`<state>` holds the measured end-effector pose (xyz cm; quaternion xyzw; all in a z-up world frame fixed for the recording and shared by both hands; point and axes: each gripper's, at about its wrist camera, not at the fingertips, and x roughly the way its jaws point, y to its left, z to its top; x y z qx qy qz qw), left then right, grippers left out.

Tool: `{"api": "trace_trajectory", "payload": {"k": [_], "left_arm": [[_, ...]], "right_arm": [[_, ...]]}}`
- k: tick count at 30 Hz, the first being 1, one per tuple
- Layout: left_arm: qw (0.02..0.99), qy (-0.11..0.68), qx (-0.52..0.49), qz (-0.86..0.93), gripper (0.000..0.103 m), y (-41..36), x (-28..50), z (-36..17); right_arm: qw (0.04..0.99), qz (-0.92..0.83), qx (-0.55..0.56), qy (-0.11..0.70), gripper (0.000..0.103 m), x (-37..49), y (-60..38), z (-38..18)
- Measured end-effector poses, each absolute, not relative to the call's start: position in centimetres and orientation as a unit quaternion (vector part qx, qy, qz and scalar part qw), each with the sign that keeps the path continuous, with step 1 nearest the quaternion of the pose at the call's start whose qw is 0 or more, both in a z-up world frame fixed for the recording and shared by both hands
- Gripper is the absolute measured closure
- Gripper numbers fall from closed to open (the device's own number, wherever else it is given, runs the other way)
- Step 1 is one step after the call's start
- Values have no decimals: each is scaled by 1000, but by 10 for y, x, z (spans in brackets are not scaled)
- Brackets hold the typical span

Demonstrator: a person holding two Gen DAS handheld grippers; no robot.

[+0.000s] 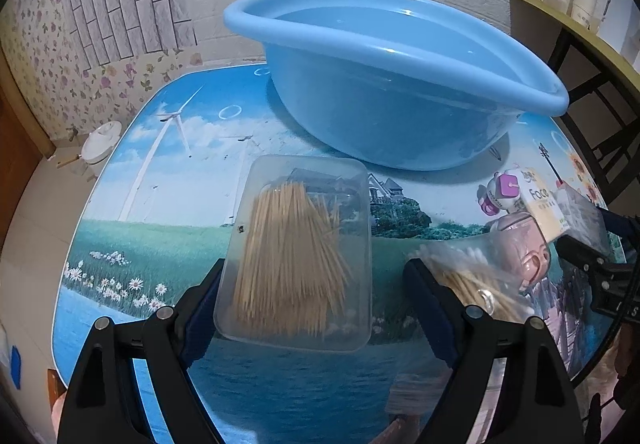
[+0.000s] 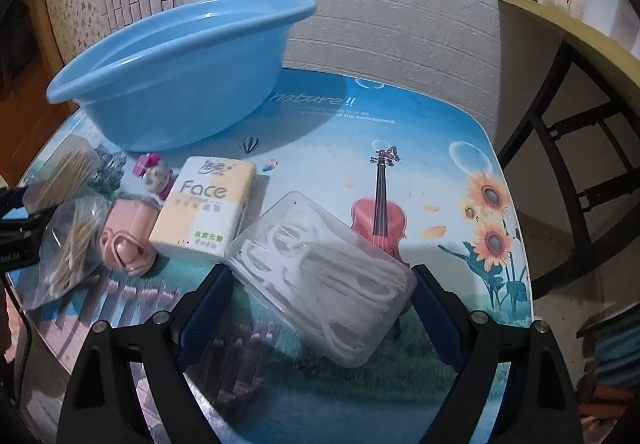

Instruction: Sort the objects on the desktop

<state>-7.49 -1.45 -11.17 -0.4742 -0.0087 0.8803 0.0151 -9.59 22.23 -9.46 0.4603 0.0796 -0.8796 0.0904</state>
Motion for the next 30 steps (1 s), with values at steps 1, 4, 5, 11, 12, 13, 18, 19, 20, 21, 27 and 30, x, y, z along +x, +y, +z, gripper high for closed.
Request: {"api": "trace_trajectory", "payload": {"k": [1,4,5,11,12,13,18,19,20,21,27,30], "left_arm": [[16,-8,-474,881,19,-14,-75,-112],[14,-5,-473,881,21,-14,-75,-112],[13,-4,-472,881,21,-14,-75,-112],[12,-2,-474,881,22,-14,-74,-112],[11,-2,-474,881,22,-14,-73,-111],[11,-2,-474,881,22,-14,-71,-111],[11,-3,-472,882,22,-14,-68,-110],[11,-3,-472,882,22,-14,-68,-110],[12,-3,-472,882,22,-14,-67,-110],[13,-4,-471,882,22,-14,-67,-110],[23,-7,-468,884,22,-16,-63,-109],[20,-2,-467,884,22,-18,-60,-109]], "right_arm": [[91,-880,460,77,14,-97,223,-95],[89,-882,456,76,18,-98,224,-95],[87,-884,454,78,21,-98,224,-95],[81,-884,454,72,21,-95,231,-94],[80,-885,454,70,20,-94,232,-94],[79,-885,454,67,21,-92,235,-93],[82,-883,457,68,21,-83,239,-93],[83,-882,458,70,21,-81,238,-93],[86,-881,459,73,21,-78,238,-93],[88,-880,460,77,20,-75,237,-92],[96,-876,467,80,20,-62,233,-91],[92,-873,472,77,20,-61,233,-90]]}}
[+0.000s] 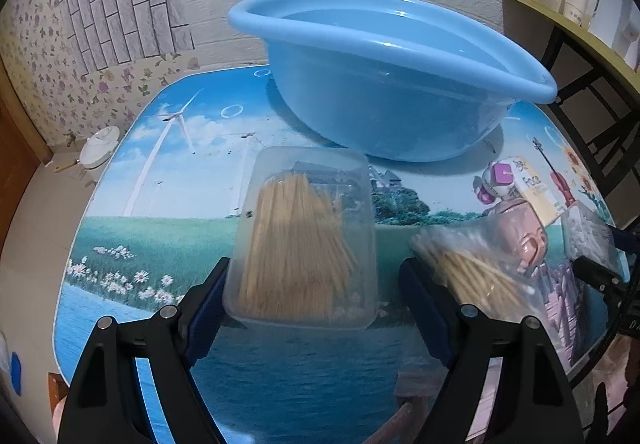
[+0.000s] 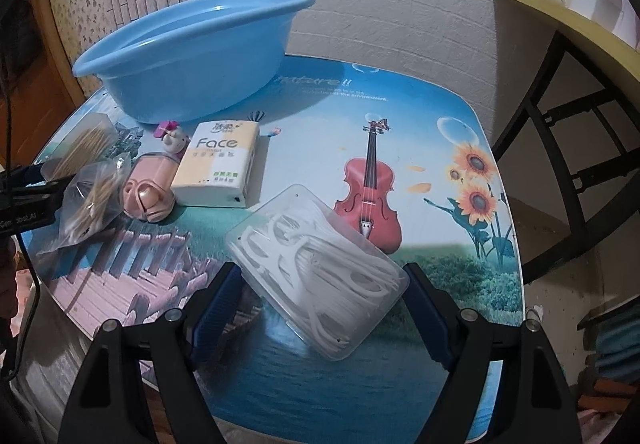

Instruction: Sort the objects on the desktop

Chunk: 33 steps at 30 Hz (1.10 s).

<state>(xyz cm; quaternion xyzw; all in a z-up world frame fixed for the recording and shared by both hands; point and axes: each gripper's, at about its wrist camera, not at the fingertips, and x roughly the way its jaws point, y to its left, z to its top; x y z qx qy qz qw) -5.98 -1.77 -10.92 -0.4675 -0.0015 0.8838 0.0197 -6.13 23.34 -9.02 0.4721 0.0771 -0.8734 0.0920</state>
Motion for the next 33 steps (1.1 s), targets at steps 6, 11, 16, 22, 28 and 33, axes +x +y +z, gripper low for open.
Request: {"api": "trace_trajectory", "payload": {"k": [6,11,16,22,28,33], "left_arm": [[11,-12,-468,883,22,-24,-57,-108],[21,-16,-469,883,22,-19,-52,-106],[29,-13,-469,883,22,-11,-49,-106],[50,-19,-475,879,22,-5,-42,-104],[58,-12,-475,878,22,4,-37,-104],[46,-8,-473,880,22,2,-42,-105]], "right_arm": [[63,-865,495,57,20,-61,236,-88],[59,-857,510,53,20,-54,234,-86],[62,-853,516,39,15,-50,234,-85],[71,-856,511,28,10,-52,233,-88],[56,-867,495,31,10,-66,230,-92],[16,-876,481,35,10,-76,230,-89]]}}
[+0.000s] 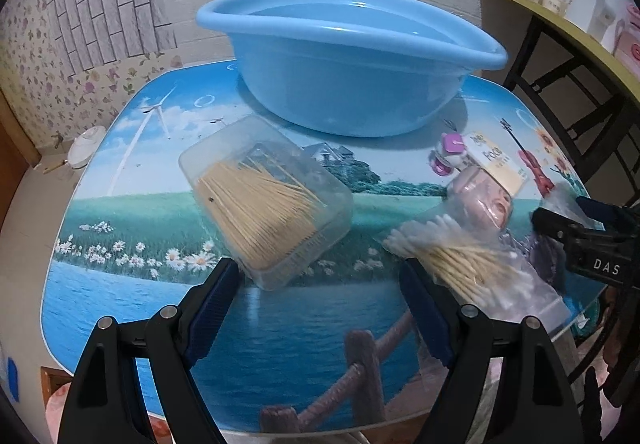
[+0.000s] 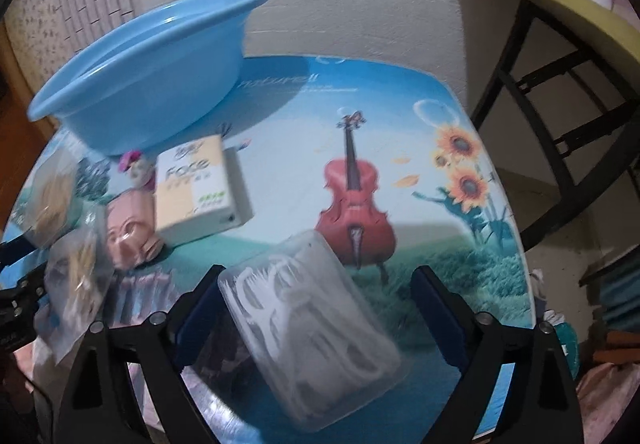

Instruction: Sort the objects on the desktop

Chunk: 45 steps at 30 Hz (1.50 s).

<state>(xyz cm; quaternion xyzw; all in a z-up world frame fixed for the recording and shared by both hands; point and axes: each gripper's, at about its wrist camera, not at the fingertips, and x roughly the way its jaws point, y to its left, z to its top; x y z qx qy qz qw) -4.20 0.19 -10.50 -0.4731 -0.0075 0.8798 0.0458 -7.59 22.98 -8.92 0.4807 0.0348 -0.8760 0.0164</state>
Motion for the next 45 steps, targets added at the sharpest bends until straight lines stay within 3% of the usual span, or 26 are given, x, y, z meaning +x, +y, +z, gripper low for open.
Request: {"api": "trace_trajectory", "payload": {"k": [10,24,29,31,34,37,45], "left_arm": [[13,-15,-471,882,22,-14,-50,-106],[21,4,-463,886,24,1,-50,-107],[20,2,-456,890,37,0,-50,-106],[15,-1,-452,892,50,-1,-50,-104],[18,-1,-450,893,64,0,-49,-103],[26,12,-449,893,72,4,-48,-102],[32,18,-452,891,83,5,-46,-101]], "right_arm": [[7,-870,492,1,10,-68,253,-93],[52,-881,468,56,10,-64,220,-93],[58,-882,466,25,24,-65,228,-94],[54,-886,460,22,38,-65,232,-92],[57,-884,463,23,42,-64,232,-89],[56,-884,463,24,45,-63,231,-89],[56,-885,462,24,45,-64,232,-89]]}}
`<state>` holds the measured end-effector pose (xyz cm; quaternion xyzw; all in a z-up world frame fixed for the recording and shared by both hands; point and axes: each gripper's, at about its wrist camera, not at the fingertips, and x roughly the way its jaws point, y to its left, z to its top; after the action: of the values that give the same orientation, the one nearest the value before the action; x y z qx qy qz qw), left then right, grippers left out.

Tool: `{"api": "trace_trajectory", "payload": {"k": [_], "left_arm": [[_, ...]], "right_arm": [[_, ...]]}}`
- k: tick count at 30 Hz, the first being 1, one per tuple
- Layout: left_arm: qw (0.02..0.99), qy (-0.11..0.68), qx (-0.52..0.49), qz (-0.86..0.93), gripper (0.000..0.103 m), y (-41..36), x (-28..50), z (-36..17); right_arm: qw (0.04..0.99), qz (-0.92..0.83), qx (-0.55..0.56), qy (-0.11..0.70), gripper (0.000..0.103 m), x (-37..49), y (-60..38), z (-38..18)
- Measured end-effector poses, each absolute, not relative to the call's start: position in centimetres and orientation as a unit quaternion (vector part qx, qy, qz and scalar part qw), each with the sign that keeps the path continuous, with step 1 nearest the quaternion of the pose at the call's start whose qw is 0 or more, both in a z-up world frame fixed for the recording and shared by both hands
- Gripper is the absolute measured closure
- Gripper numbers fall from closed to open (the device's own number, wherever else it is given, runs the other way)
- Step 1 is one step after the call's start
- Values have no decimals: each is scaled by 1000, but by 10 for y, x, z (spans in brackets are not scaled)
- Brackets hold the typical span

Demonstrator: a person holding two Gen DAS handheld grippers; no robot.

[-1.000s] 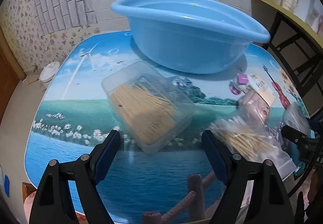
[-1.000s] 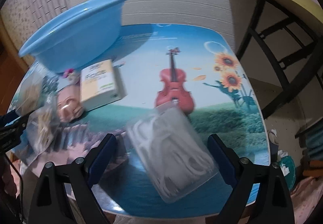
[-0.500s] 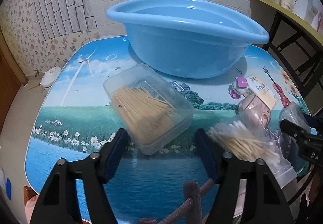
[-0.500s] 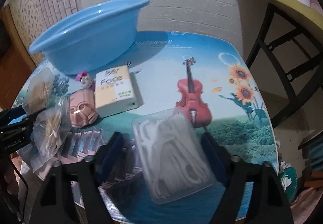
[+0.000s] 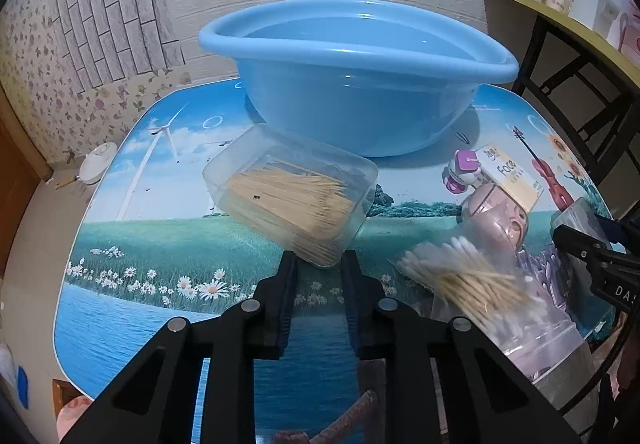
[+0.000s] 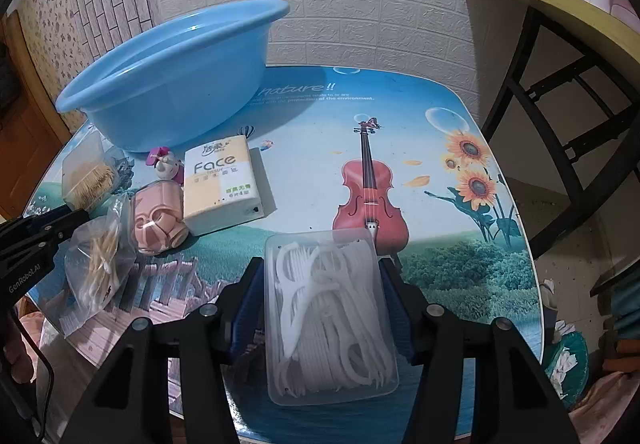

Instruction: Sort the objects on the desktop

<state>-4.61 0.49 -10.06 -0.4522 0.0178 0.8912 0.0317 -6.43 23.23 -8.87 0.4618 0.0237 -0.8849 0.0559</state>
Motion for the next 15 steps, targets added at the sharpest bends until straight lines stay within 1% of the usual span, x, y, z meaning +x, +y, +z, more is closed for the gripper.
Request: {"api": "trace_trajectory", "payload": {"k": [6,15], "left_arm": [[25,24,-450,892,85,6,-45,-101],[3,41,-432,901,85,9,-45,-103]], "right_arm": [[56,-886,460,24,45,-64,232,-90],[58,-889,453,22,46,-63,233,-90]]}}
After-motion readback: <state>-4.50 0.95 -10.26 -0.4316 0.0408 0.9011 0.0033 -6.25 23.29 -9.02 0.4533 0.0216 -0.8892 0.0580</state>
